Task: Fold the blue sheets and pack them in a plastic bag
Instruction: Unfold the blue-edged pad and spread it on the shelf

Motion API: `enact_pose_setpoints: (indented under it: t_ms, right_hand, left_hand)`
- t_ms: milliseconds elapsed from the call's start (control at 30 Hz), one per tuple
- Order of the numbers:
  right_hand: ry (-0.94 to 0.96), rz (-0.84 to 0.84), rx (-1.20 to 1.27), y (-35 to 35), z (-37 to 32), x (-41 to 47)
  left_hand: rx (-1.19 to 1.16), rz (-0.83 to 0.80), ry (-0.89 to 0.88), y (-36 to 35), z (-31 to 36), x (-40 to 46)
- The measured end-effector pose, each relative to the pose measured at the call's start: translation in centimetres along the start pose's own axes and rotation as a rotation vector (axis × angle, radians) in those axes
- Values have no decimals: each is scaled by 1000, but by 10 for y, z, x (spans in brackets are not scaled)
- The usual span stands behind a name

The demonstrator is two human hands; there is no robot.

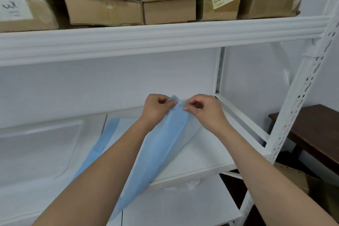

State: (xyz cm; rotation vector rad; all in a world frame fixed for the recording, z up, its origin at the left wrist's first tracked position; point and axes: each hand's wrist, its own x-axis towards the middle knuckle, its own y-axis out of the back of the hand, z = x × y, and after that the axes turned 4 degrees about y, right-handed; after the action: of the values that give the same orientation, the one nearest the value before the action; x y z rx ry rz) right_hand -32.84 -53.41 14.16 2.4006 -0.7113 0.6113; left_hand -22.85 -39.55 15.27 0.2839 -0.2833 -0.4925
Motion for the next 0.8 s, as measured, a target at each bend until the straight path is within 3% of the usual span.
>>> enact_pose_setpoints:
  t_ms: [233,567,800]
  right_hand:
    - [72,-63,49,-16,-34,16]
    - [-66,-78,150,-33,-62,21]
    - [-151,66,160,-48,-68,21]
  left_hand:
    - [-9,-27,-4,26,16,-1]
    - [-10,27,-94,49,24,-8]
    - [-30,-46,-126,68,18,-23]
